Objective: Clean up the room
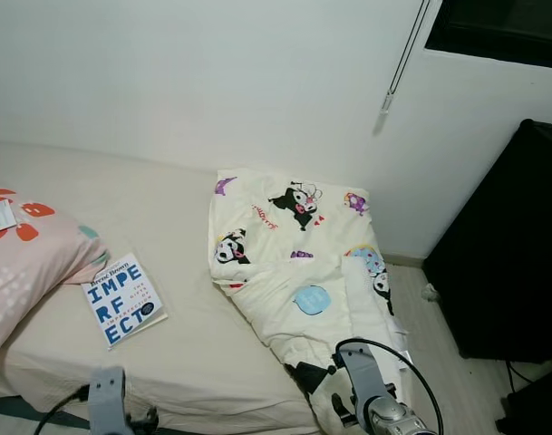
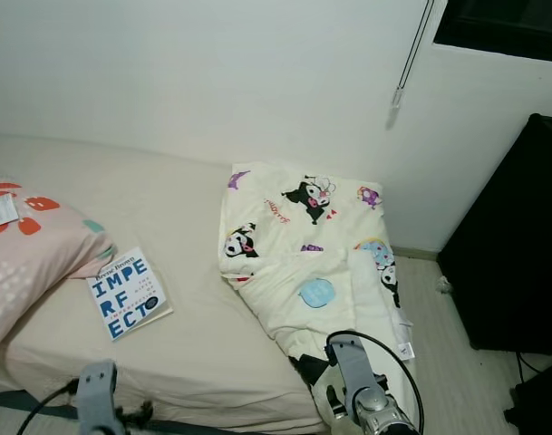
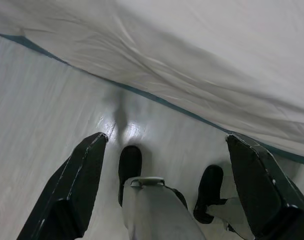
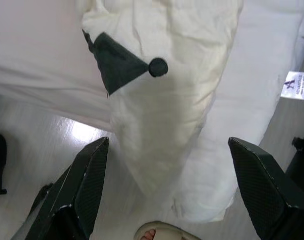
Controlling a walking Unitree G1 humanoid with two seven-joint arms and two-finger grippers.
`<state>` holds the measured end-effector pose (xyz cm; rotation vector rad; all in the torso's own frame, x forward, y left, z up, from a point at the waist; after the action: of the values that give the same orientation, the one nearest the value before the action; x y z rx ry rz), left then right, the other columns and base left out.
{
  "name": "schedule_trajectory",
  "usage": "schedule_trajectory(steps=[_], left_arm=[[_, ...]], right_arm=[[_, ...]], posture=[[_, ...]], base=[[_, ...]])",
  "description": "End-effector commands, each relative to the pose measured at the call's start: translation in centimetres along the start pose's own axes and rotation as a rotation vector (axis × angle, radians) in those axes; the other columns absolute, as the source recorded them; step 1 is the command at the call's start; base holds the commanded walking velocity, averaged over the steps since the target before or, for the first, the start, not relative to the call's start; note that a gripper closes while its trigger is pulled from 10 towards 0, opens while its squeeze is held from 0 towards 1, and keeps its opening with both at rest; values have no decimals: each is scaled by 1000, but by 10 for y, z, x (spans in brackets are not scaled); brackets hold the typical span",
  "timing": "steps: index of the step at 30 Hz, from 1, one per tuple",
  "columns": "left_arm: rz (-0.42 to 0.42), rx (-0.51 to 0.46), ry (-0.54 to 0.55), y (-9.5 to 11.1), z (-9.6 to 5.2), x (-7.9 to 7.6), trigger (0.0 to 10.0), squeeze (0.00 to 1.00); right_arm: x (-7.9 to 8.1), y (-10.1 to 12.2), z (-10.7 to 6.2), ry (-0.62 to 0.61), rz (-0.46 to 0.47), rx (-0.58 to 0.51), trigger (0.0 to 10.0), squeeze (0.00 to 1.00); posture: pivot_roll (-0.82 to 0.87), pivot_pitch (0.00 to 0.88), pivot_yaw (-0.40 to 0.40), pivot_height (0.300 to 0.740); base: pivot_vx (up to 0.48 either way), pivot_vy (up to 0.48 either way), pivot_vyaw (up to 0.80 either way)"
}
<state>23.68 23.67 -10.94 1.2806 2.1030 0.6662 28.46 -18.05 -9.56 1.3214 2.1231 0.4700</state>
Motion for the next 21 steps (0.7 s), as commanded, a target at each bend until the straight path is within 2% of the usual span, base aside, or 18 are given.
schedule_trajectory(steps=[1,8,9,10,11,15,17,21], left_arm=[[13,45,14,-15,-3,4,10000,0],[5,54,20,-20,-5,6,10000,0],[-14,28,13,-12,-2,2,10000,0],[-14,28,13,-12,-2,2,10000,0],[-33,3,4,-5,0,-2,10000,0],[-50,-30,-10,6,2,-8,10000,0],[-50,-62,-26,18,5,-14,10000,0],[-52,-74,-30,23,6,-16,10000,0]], right_arm=[[-10,1,0,-22,56,-10,10000,0],[-19,11,0,-35,134,-39,10000,0],[-21,20,0,-20,200,-82,10000,714],[-21,20,0,-20,200,-82,10000,714],[-20,28,-1,7,236,-120,10000,1000],[-18,35,-1,32,265,-153,10000,1000],[-16,40,-1,54,287,-172,10000,1000],[-15,42,-1,61,295,-181,10000,1000]], posture=[[-23,0,-100,712],[-20,0,-100,712],[-16,0,-100,712],[-16,0,-100,712],[-14,0,-101,712],[-13,0,-101,712],[-14,0,-100,712],[-15,0,-99,712]], base=[[0,0,0],[0,0,0],[0,0,0],[0,0,0],[0,0,0],[0,0,0],[0,0,0],[0,0,0]])
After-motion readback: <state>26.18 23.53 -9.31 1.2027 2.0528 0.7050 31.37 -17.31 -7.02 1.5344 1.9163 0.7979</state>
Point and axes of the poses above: a point about 5 cm out from each wrist's last joint towards the gripper, its own z axis pointing out of the wrist towards the gripper, its own y axis along the axis of the wrist's last joint, x = y × z, the point moved 6 cm from there along z, pointing out of the wrist towards the gripper, and after that the axes turned 11 degrees about -z, right-handed, at the moved point
